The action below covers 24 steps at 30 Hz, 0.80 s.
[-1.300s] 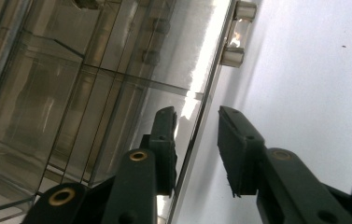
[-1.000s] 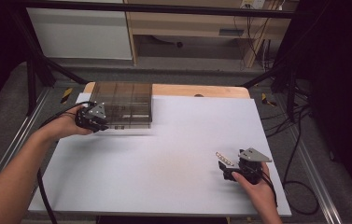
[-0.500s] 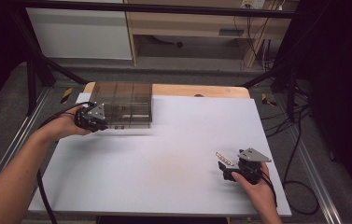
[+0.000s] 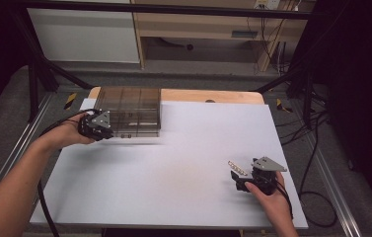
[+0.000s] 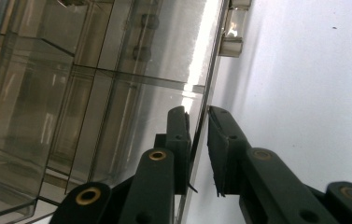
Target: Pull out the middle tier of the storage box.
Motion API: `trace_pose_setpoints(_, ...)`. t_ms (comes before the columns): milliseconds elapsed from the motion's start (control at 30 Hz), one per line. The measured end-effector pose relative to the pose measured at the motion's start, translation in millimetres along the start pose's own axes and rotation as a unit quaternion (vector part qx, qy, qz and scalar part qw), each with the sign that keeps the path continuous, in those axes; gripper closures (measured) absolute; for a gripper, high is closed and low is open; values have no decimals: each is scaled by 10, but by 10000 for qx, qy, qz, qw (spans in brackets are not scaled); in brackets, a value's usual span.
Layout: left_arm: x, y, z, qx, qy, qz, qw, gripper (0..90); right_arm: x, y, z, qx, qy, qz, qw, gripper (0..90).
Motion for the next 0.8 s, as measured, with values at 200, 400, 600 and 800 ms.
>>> trace_pose_setpoints(200, -34, 8, 4, -1, 13, -2, 10000, 791, 3, -1, 3, -1, 1, 3, 10000, 39)
trace_pose_setpoints(400, -71, 6, 9, -8, 21, 14, 10000, 794, 7, -2, -1, -7, -9, 12, 10000, 39)
trace_pose_setpoints(600, -105, -2, 7, -6, 50, -33, 10000, 805, 9, -2, 1, -5, -16, 22, 10000, 39)
trace_pose_setpoints(800, -119, 5, 13, -6, 88, -46, 10000, 808, 5, -4, 3, -12, -4, 24, 10000, 39)
Point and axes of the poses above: each handheld gripper's, and its own axes: z roughly backward along the jaws, y roughly out of its underside, x roughly to its left, the point moved 8 cm from there along -z, roughly forward along the jaws, and after that the axes turned 12 degrees about -x, right-handed, at the moved point
